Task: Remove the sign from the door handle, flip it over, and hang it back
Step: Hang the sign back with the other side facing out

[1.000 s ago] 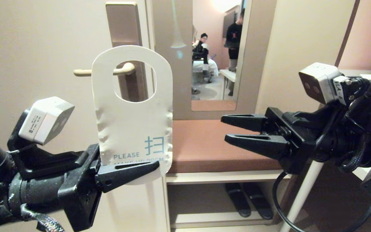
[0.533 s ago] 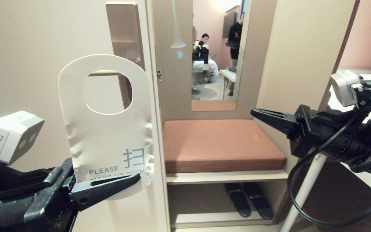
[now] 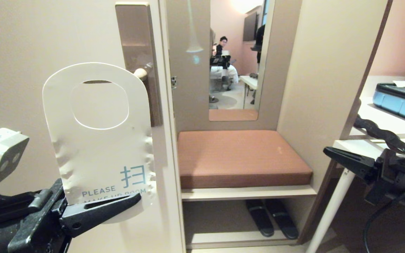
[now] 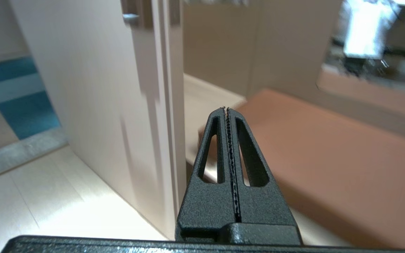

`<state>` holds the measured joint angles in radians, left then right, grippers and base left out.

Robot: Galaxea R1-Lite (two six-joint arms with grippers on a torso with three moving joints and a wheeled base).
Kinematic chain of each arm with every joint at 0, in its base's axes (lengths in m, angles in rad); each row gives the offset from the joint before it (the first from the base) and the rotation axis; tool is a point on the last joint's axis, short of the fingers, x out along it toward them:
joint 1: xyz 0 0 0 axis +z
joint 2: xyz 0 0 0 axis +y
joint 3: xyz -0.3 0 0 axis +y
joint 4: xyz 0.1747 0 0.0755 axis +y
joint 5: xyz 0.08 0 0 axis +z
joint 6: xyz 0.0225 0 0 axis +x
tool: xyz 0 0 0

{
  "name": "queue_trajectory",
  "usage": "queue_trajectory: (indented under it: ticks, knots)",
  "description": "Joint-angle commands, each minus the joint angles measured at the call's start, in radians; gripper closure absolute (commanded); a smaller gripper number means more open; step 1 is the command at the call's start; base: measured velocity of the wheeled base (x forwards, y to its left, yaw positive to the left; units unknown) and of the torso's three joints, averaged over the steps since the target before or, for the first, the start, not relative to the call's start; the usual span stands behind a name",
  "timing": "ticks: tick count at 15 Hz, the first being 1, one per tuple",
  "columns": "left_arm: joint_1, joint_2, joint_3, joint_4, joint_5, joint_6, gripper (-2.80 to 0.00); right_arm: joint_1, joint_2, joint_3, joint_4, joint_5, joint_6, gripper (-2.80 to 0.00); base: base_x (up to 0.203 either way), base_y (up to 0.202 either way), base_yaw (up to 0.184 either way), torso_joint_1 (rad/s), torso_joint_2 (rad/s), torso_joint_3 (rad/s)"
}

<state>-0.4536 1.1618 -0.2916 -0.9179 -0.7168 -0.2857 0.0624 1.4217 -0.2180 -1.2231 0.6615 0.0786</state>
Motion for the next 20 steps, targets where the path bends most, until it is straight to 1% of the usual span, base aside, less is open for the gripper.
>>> queue_trajectory:
  ticks: [1, 2, 3, 5, 8, 10, 11, 12, 13, 15, 17, 18, 19, 20]
  knots:
    - [0.003, -0.026, 0.029, -0.004, -0.004, -0.001, 0.00, -0.026, -0.150, 0.129, -0.006, 0.004, -0.004, 0.00, 0.000, 0.000, 0.000, 0.000, 0.00, 0.000]
    - [0.003, -0.037, 0.040, -0.004, -0.004, -0.002, 0.00, -0.032, -0.202, 0.179, -0.004, 0.004, -0.006, 0.00, 0.000, 0.000, 0.000, 0.000, 0.00, 0.000]
    - [0.004, -0.042, 0.048, -0.004, -0.004, -0.003, 0.00, -0.046, -0.255, 0.200, 0.016, -0.001, -0.006, 0.00, 0.000, 0.000, 0.000, 0.000, 0.00, 0.000]
    - [0.006, -0.054, 0.058, -0.003, -0.004, -0.003, 0.00, -0.079, -0.362, 0.213, 0.104, -0.044, -0.009, 0.00, 0.000, 0.000, 0.000, 0.000, 0.00, 0.000]
    - [0.007, -0.074, 0.075, -0.003, -0.004, -0.003, 0.00, -0.090, -0.540, 0.217, 0.309, -0.143, -0.026, 0.00, 0.000, 0.000, 0.000, 0.000, 0.00, 0.000]
    - [0.023, -0.081, 0.085, -0.003, -0.004, -0.003, 0.00, -0.092, -0.677, 0.216, 0.458, -0.174, -0.039, 0.00, 0.000, 0.000, 0.000, 0.000, 0.00, 0.000]
    - [0.026, -0.084, 0.091, -0.003, -0.004, -0.003, 0.00, -0.092, -0.733, 0.210, 0.550, -0.210, -0.044, 0.00, 0.000, 0.000, 0.000, 0.000, 0.00, 0.000]
    - [0.026, -0.094, 0.098, -0.003, -0.004, -0.003, 0.00, -0.092, -0.758, 0.204, 0.615, -0.292, -0.049, 0.00, 0.000, 0.000, 0.000, 0.000, 0.00, 0.000]
    - [0.026, -0.099, 0.104, -0.003, -0.004, -0.003, 0.00, -0.092, -0.760, 0.205, 0.644, -0.363, -0.053, 0.00, 0.000, 0.000, 0.000, 0.000, 0.00, 0.000]
    - [0.027, -0.111, 0.114, -0.003, -0.004, -0.003, 0.00, -0.092, -0.771, 0.217, 0.701, -0.476, -0.078, 0.00, 0.000, 0.000, 0.000, 0.000, 0.00, 0.000]
    - [0.029, -0.116, 0.117, 0.001, -0.004, -0.004, 0.00, -0.091, -0.798, 0.218, 0.798, -0.534, -0.098, 0.00, 0.000, 0.000, 0.000, 0.000, 0.00, 0.000]
    - [0.029, -0.116, 0.117, 0.005, -0.004, -0.007, 0.00, -0.091, -0.819, 0.218, 0.843, -0.550, -0.101, 0.00, 0.000, 0.000, 0.000, 0.000, 0.00, 0.000]
    - [0.027, -0.116, 0.117, 0.007, -0.004, -0.014, 0.00, -0.091, -0.843, 0.218, 0.904, -0.566, -0.101, 0.00, 0.000, 0.000, 0.000, 0.000, 0.00, 0.000]
    - [0.027, -0.114, 0.117, 0.008, -0.004, -0.016, 0.00, -0.091, -0.864, 0.218, 0.971, -0.603, -0.102, 0.00, 0.000, 0.000, 0.000, 0.000, 0.00, 0.000]
